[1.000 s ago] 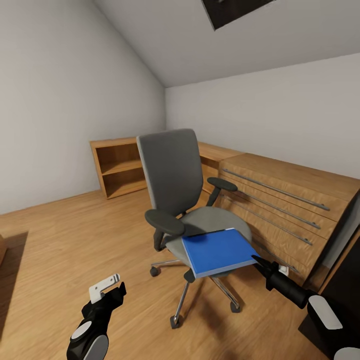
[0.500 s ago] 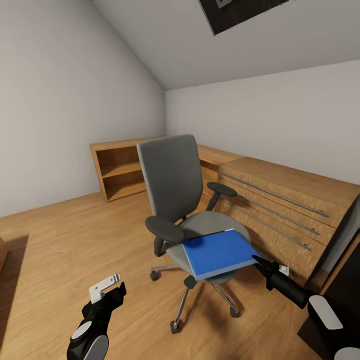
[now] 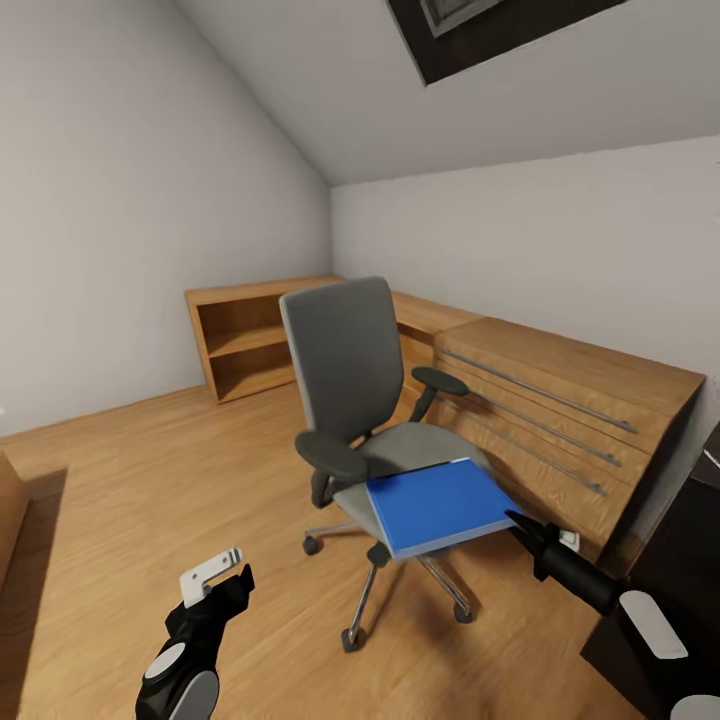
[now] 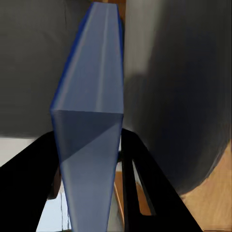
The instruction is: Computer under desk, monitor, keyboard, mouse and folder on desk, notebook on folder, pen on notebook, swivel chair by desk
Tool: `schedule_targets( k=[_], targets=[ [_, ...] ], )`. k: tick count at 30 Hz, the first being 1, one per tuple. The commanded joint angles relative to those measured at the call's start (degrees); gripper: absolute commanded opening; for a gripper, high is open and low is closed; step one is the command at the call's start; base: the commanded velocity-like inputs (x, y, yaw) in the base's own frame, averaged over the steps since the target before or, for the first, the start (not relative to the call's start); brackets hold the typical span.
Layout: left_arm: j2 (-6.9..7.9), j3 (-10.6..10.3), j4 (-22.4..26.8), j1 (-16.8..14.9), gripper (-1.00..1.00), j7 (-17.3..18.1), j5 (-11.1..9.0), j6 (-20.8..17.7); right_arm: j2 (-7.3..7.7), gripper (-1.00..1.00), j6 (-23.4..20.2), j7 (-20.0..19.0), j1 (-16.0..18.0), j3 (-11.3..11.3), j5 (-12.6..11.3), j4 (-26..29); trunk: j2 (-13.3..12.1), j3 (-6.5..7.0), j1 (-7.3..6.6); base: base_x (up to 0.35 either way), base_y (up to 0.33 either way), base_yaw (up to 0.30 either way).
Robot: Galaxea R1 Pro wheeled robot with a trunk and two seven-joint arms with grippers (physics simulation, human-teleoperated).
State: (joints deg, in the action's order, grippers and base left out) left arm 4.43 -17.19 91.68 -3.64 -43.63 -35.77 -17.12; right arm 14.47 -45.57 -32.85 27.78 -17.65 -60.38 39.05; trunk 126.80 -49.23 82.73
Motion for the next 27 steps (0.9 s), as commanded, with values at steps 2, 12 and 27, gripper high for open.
schedule_targets(
  k=[2,12,27],
  targets=[
    [0.06,-0.12,0.08,-0.05,1.00,-0.42,-0.26,-0.20,0.07,-1.00,0.06,-0.10,0.06,-0.24,0.10,-0.03,-0.79,0.31,-0.49,-0.327,0.000,0.000],
    [0.05,-0.12,0.08,-0.05,1.00,-0.47,-0.26,-0.20,0.24,-1.00,4.02,0.01,0.07,-0.43,0.16,0.03,-4.80,2.10,-2.69,-0.187,0.000,0.000],
    [0.11,-0.12,-0.70,-0.05,1.00,-0.58,-0.10,-0.20,-2.09,-1.00,27.49,7.94,0.07,-0.45,-0.01,3.19,-10.81,4.80,-5.98,-0.005,0.000,0.000]
  ],
)
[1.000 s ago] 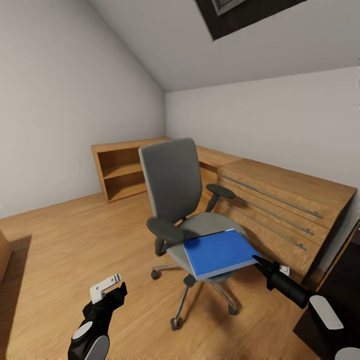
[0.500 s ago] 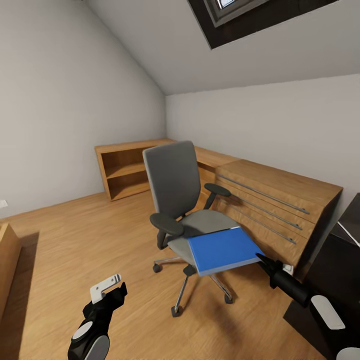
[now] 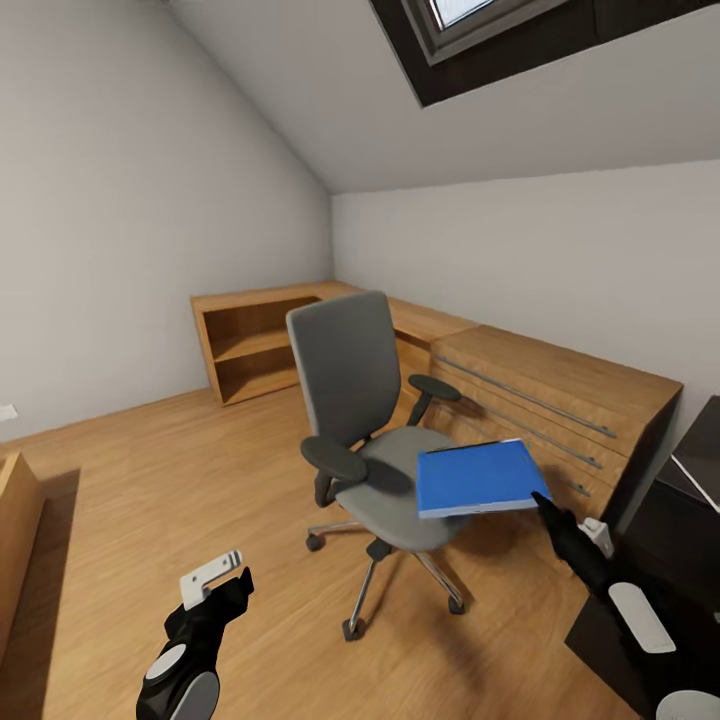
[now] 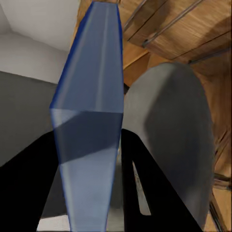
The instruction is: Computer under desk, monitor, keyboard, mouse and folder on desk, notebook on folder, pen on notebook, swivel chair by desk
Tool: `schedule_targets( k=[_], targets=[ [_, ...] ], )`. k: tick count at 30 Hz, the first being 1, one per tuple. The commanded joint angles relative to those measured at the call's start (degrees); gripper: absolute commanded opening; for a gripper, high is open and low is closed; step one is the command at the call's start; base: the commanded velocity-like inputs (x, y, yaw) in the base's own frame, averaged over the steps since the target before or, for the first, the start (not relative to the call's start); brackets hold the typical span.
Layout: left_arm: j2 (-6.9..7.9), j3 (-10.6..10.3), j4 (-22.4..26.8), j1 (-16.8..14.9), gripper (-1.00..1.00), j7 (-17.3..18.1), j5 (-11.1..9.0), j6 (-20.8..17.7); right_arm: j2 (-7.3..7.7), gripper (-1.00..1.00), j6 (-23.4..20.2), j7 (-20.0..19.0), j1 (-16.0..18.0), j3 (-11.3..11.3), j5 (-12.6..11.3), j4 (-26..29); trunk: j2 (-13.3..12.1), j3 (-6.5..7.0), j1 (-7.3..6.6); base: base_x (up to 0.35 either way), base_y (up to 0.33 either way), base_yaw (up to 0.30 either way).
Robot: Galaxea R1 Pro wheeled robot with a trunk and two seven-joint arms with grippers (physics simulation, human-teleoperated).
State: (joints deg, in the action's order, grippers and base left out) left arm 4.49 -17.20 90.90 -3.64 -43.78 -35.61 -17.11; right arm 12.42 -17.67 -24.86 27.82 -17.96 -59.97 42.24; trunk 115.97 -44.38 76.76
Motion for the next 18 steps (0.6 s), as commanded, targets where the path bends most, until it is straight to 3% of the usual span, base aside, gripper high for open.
schedule_targets(
  k=[1,9,12,18],
  targets=[
    [0.07,-0.12,0.08,-0.05,1.00,-0.43,-0.25,-0.20,-0.55,-1.00,2.00,0.89,0.04,-0.17,-0.44,0.26,-0.39,0.13,-0.23,0.000,0.000,0.000],
    [0.15,-0.04,0.07,-0.05,1.00,-0.43,-0.31,-0.20,-4.05,-1.00,15.94,3.70,-0.14,-0.23,-0.53,2.99,-3.60,1.56,-1.99,0.000,0.000,0.000],
    [0.16,-0.03,0.05,-0.05,1.00,-0.43,-0.33,-0.20,-5.28,-1.00,18.19,4.04,-0.30,-0.25,-0.51,5.79,-4.80,2.10,-2.65,0.000,0.000,0.000],
    [0.11,-0.03,-0.01,-0.05,1.00,-0.51,-0.28,-0.20,-9.25,-1.00,22.09,9.69,-5.33,-0.37,-0.43,18.69,-7.21,3.18,-3.97,0.000,0.000,0.000]
  ],
)
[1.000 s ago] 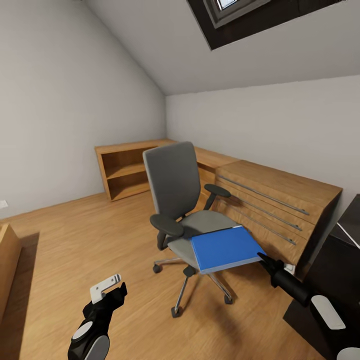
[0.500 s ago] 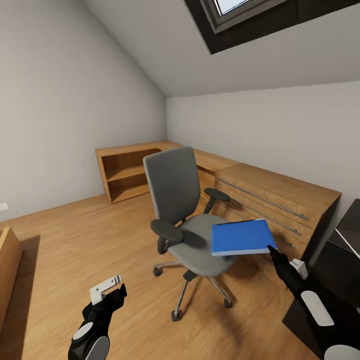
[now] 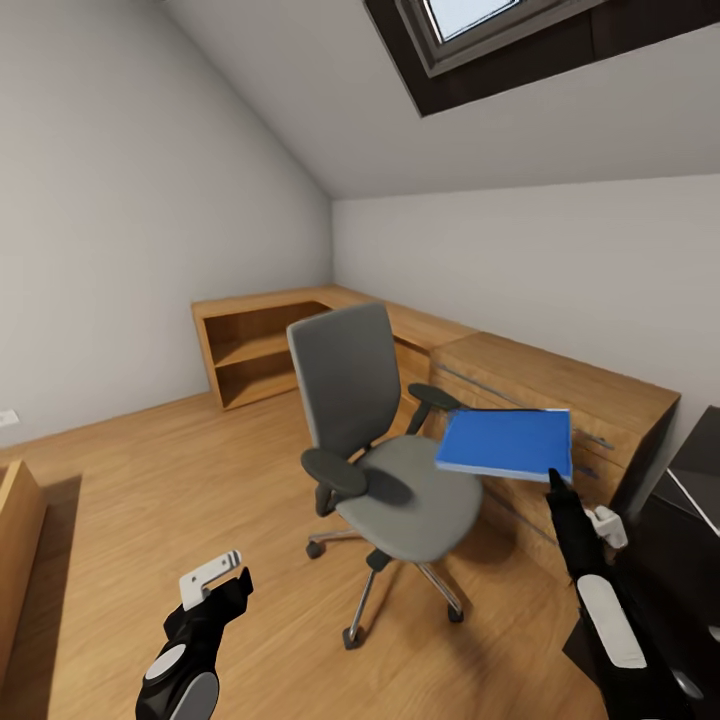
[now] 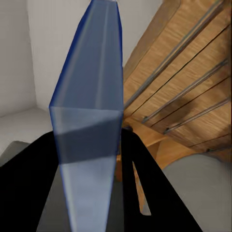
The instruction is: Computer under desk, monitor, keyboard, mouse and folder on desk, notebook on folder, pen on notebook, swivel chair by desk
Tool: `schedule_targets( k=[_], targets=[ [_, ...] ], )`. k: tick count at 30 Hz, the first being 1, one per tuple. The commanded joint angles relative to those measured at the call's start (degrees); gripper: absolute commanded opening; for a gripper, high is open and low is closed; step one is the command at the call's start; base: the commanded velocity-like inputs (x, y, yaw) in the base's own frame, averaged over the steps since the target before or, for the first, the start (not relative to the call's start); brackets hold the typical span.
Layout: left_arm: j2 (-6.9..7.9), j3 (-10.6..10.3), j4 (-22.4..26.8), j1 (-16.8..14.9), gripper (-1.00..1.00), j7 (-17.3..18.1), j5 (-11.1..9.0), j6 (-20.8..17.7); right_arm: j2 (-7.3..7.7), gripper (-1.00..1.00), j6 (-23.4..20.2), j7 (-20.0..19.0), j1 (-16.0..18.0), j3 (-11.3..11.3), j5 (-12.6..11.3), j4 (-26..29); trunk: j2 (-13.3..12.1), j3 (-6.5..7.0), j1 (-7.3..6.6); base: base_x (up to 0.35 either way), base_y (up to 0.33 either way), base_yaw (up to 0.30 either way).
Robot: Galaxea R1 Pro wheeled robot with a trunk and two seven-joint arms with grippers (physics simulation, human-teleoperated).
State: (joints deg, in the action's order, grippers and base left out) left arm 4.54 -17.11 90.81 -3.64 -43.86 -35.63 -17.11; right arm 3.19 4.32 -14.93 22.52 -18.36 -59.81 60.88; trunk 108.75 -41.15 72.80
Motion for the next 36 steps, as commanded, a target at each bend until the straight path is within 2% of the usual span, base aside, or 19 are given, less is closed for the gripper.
schedule_targets(
  k=[1,2,4,7,10,13,23,30,36],
  targets=[
    [0.05,-0.12,0.07,-0.06,1.00,-0.43,-0.26,-0.20,-0.40,-1.00,0.48,0.78,-0.96,0.02,-0.56,1.89,-0.39,0.13,-0.23,0.000,0.000,0.000],
    [0.06,-0.12,0.07,-0.06,1.00,-0.44,-0.28,-0.20,-1.13,-1.00,1.05,3.02,-2.83,0.01,-0.53,5.65,-0.79,0.31,-0.45,0.000,0.000,0.000],
    [0.05,-0.12,0.07,-0.06,1.00,-0.44,-0.26,-0.20,-1.87,-1.00,1.41,5.53,-4.65,0.00,-0.51,9.30,-1.60,0.67,-0.89,0.000,0.000,0.000],
    [0.03,-0.12,0.07,-0.06,1.00,-0.44,-0.24,-0.20,-3.76,-1.00,1.90,12.47,-8.04,0.00,-0.44,17.08,-2.80,1.21,-1.55,0.000,0.000,0.000],
    [0.03,-0.12,0.07,-0.06,1.00,-0.44,-0.23,-0.20,-4.93,-1.00,2.07,17.02,-9.72,-0.01,-0.39,21.20,-4.00,1.75,-2.21,0.000,0.000,0.000],
    [0.03,-0.12,0.07,-0.06,1.00,-0.47,-0.23,-0.20,-5.46,-1.00,2.12,19.26,-10.58,-0.01,-0.38,23.31,-5.21,2.29,-2.87,0.000,0.000,0.000],
    [0.03,-0.12,0.07,-0.06,1.00,-0.48,-0.22,-0.20,-6.05,-1.00,1.44,20.59,-11.15,0.11,-1.13,24.79,-9.22,4.08,-5.06,0.000,0.000,0.000],
    [0.03,-0.14,0.07,-0.06,1.00,-0.44,-0.16,-0.20,-6.11,-1.00,0.79,20.64,-11.18,0.17,-4.69,25.35,-12.02,5.34,-6.60,0.000,0.000,0.000],
    [0.03,-0.21,0.07,-0.06,1.00,-0.36,-0.04,-0.20,-6.04,-1.00,0.50,20.64,-11.18,0.24,-5.86,25.56,-14.43,6.41,-7.92,0.000,0.000,0.000]
  ],
)
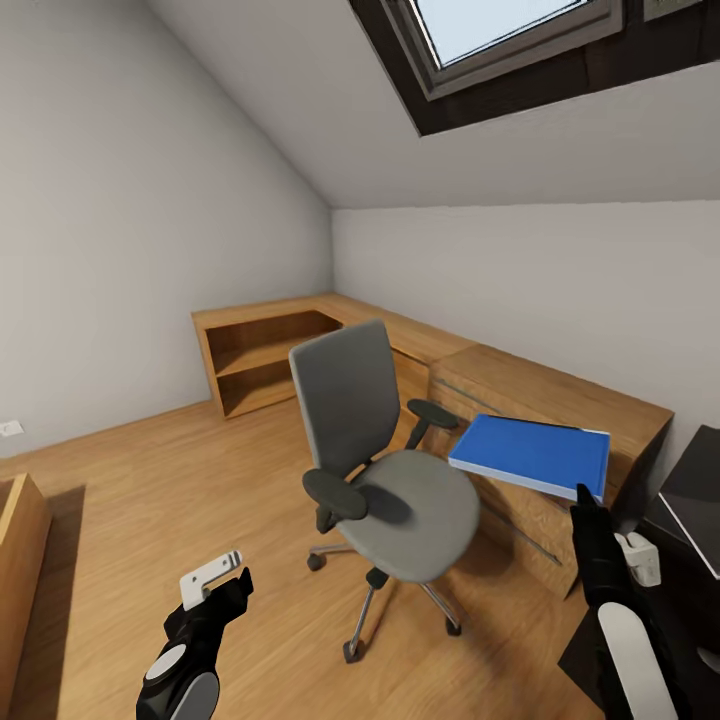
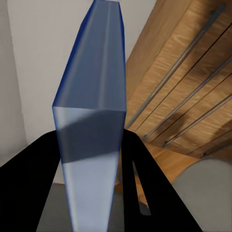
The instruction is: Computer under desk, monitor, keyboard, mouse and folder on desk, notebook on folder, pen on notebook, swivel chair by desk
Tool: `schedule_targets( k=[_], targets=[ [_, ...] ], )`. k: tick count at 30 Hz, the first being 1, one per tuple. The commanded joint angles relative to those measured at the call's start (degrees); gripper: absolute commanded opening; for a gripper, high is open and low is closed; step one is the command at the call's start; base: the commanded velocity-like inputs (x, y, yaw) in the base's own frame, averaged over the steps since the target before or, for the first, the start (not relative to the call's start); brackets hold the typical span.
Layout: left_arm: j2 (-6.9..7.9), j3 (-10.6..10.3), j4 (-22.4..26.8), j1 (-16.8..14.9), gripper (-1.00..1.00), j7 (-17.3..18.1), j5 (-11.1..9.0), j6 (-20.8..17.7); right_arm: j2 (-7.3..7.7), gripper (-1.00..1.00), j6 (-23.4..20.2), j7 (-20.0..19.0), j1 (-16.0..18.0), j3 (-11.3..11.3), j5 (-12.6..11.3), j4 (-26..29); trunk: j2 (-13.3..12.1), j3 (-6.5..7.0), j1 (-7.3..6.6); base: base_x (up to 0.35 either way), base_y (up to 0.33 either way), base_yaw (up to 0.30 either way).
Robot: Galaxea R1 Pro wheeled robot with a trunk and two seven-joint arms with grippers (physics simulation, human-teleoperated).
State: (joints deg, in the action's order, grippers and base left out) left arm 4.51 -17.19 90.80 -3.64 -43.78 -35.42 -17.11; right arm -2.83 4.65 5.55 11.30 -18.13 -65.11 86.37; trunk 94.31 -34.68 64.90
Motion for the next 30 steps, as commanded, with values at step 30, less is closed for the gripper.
schedule_targets(
  k=[30],
  targets=[
    [0.33,-13.83,-33.64,4.03,1.00,-0.11,0.54,17.66,-0.16,-1.00,0.48,0.20,0.04,-0.15,-0.63,0.04,-12.01,5.33,-6.60,0.000,0.000,0.000]
  ],
)
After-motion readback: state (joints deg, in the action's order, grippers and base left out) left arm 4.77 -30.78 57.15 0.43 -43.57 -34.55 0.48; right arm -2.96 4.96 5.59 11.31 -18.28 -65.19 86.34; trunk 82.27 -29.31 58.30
